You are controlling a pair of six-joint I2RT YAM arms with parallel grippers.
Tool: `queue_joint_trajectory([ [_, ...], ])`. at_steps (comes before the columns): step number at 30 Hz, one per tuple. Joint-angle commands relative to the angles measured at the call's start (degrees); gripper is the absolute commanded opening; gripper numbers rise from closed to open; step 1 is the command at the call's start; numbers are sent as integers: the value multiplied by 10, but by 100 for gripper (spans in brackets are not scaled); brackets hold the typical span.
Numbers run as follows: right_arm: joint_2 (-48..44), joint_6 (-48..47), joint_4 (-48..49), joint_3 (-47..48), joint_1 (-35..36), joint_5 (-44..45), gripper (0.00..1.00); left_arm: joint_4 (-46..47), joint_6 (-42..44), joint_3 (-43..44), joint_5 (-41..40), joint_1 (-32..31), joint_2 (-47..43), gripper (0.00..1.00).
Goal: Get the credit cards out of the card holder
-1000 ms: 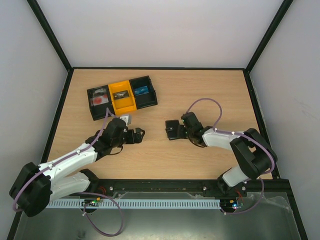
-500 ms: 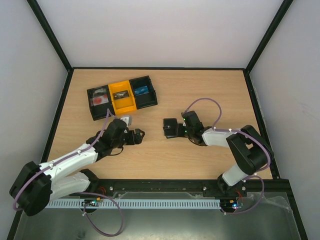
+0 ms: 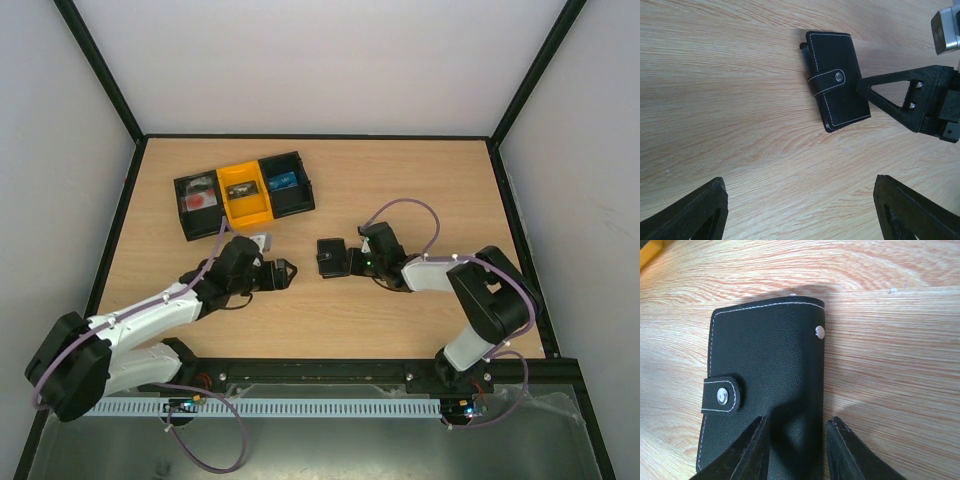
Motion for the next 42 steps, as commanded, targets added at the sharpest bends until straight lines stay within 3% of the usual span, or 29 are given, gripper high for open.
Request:
queue_joint_trajectory([
  [1, -11, 7, -35, -3, -5, 27, 33, 21, -15, 17, 19, -3, 8, 81],
  [13, 39, -3, -27, 12, -7, -7, 29, 33, -29, 17, 27, -4, 23, 78],
  [22, 5, 1, -22, 3, -7, -36, 3, 41, -26, 16, 26, -7, 52, 69],
  [31, -70, 63, 12, -29, 0, -100, 2, 62, -38, 24, 20, -22, 64, 64],
  [42, -127, 94, 1, -49, 58, -53, 2, 111, -18, 64, 55, -50, 164, 64],
])
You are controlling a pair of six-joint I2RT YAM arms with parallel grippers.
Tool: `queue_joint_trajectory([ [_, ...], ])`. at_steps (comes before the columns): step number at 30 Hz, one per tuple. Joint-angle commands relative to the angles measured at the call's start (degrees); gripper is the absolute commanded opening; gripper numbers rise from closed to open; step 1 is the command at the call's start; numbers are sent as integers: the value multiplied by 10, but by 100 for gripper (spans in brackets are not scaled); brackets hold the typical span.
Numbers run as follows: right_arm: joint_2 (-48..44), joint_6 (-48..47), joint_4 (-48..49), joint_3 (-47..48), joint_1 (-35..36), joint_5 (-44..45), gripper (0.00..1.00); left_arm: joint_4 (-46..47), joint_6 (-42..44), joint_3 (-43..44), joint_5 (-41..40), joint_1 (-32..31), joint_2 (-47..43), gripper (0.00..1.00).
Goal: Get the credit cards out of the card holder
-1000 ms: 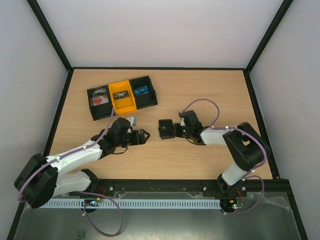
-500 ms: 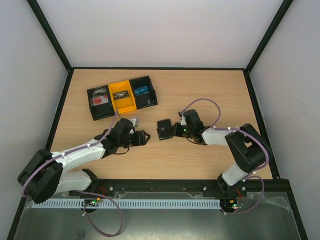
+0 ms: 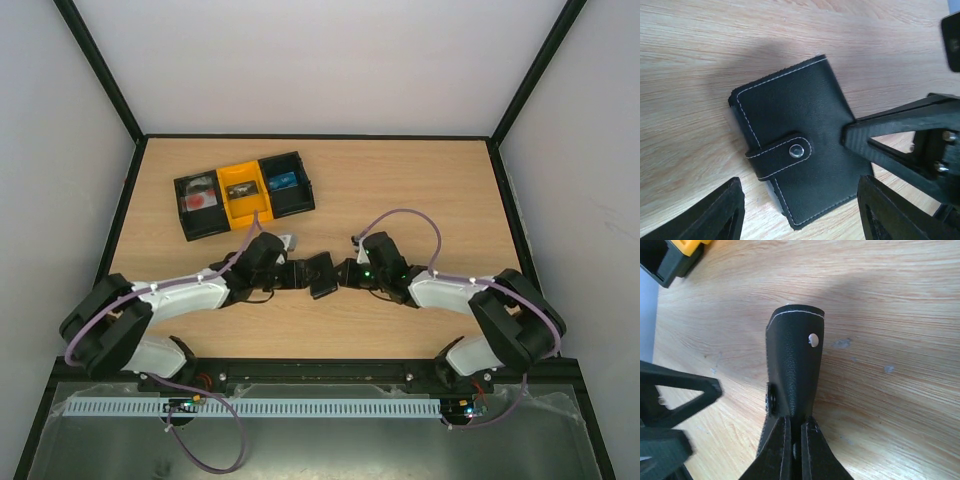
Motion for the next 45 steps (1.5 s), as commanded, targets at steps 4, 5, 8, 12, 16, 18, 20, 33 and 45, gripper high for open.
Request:
queue_joint_trajectory([
  [4, -59, 6, -14, -3, 10, 22, 2, 32, 8, 22, 15, -13, 51, 65],
  [5, -66, 8, -15, -4, 11, 17, 2, 33, 9, 24, 14, -13, 57, 65],
  [8, -85, 11, -15, -8, 17, 9, 2, 38, 14, 27, 14, -13, 77, 65],
  [12, -96, 0, -36, -1, 20, 18, 2, 49, 12, 29, 29, -13, 83, 65],
  [16, -93, -5, -43, 2, 21, 23, 2, 47, 10, 30, 30, -13, 77, 65],
  [18, -87, -5, -42, 2, 23, 22, 2, 45, 10, 30, 30, -13, 75, 65],
  [20, -85, -5, -41, 1, 24, 21, 2, 45, 9, 30, 27, -13, 73, 65],
  [33, -93, -20, -68, 14, 26, 24, 2, 46, 12, 46, 46, -12, 75, 61],
  [45, -100, -22, -71, 17, 27, 26, 2, 3, 28, 62, 9, -12, 104, 55],
])
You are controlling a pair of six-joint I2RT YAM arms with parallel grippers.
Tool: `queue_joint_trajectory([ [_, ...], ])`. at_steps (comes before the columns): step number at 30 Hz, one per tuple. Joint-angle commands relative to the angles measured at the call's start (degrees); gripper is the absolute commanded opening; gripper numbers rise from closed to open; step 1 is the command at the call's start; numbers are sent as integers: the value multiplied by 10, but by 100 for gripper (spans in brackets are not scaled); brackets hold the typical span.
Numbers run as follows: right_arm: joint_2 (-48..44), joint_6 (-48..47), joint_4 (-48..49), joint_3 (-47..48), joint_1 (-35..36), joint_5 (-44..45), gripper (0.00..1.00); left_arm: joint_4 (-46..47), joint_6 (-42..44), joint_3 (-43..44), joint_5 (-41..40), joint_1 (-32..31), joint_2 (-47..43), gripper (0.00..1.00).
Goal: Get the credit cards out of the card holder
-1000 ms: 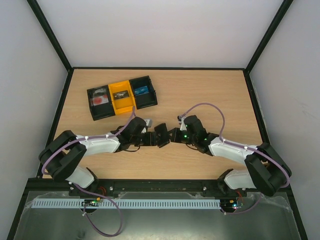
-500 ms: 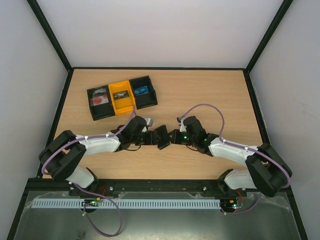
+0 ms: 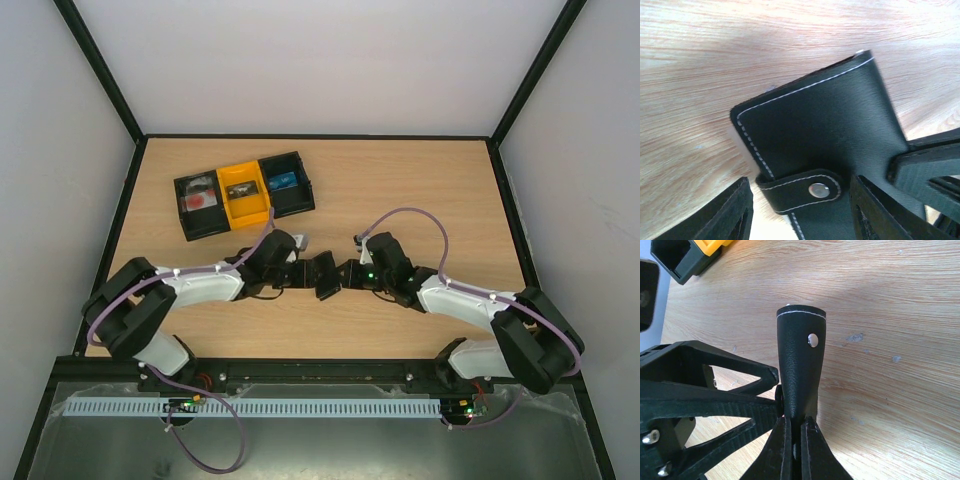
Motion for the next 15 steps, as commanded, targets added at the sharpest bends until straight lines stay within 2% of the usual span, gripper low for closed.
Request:
queue_joint_trajectory([
  [1, -14, -8, -2, 18, 4, 4, 2, -30, 18, 20, -20, -1, 14, 54],
  [7, -21, -11, -7, 18, 4, 7, 2, -52, 29, 22, -40, -1, 16, 53],
  [15, -28, -15, -19, 13, 4, 27, 2, -63, 26, 2, -54, -1, 3, 44],
])
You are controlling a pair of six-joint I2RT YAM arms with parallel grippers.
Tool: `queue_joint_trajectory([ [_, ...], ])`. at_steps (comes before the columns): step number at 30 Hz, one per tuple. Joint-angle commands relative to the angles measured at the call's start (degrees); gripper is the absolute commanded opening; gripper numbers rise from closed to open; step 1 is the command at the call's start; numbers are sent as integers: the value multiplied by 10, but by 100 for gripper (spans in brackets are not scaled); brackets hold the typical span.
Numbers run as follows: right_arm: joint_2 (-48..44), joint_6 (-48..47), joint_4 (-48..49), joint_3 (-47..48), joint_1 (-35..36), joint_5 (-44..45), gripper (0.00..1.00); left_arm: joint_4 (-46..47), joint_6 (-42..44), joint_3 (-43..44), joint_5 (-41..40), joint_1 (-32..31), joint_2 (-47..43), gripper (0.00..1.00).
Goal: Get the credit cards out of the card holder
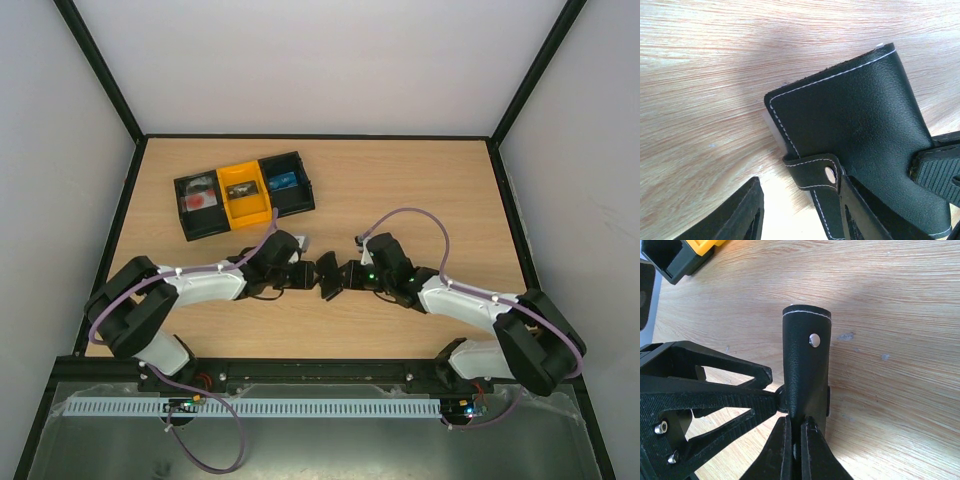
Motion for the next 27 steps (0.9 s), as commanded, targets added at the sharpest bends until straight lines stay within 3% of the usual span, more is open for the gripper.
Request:
queue_joint_trajectory([
  [1, -21, -8, -4, 12, 3, 14, 2, -31, 3, -14, -26, 0, -11, 43],
  [12, -26, -5, 0, 3, 2, 25, 2, -24, -11, -30, -13, 0, -35, 43],
  [15, -19, -4, 15, -1, 2, 25, 2, 34, -40, -52, 41, -2, -65, 53],
  [18, -9, -4, 15, 5, 2, 14, 2, 63, -51, -51, 58, -6, -64, 56],
  [27, -24, -6, 21, -2, 3, 12, 2, 61, -45, 0, 56, -10, 17, 50],
])
